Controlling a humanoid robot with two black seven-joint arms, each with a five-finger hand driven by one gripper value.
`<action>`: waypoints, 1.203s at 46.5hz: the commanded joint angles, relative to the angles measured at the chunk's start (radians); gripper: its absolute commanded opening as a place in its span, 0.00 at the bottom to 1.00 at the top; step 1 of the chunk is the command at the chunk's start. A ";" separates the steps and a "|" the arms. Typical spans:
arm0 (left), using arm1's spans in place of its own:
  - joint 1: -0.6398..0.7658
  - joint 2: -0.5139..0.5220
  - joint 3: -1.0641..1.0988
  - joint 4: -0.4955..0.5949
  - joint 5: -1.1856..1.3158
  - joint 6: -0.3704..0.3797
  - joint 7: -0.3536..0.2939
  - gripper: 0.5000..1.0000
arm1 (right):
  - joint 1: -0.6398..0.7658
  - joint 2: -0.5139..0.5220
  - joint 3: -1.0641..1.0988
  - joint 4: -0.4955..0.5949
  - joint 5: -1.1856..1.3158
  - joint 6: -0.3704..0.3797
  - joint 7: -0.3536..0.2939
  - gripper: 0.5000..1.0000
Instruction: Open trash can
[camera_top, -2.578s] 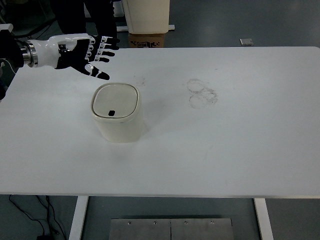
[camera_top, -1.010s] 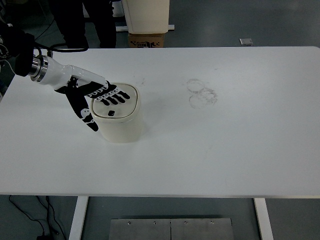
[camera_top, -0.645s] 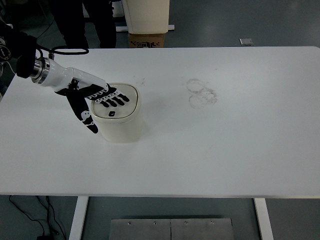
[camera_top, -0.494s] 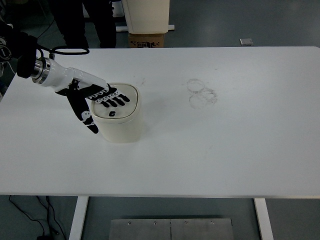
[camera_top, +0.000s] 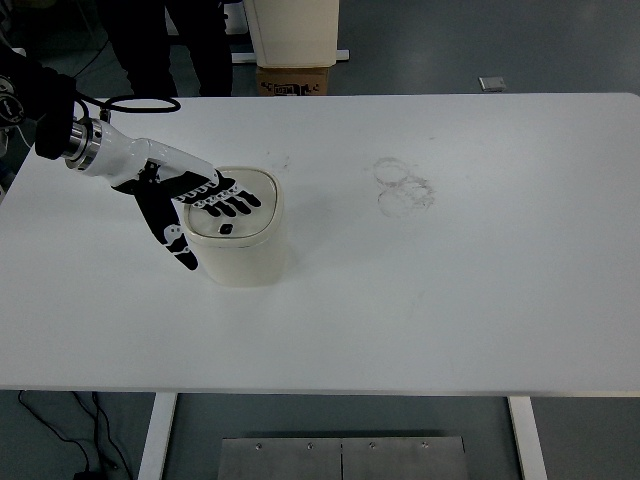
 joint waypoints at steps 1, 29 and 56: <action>-0.005 0.004 -0.001 0.005 -0.002 0.001 -0.001 1.00 | 0.000 0.000 0.000 0.000 0.000 0.000 0.000 0.98; 0.010 0.020 -0.021 0.172 -0.157 0.001 -0.008 1.00 | 0.000 0.000 0.000 0.000 0.000 0.000 0.000 0.98; 0.395 0.133 -0.445 0.459 -0.306 0.006 -0.011 1.00 | 0.000 0.000 0.000 0.000 0.000 0.000 0.000 0.98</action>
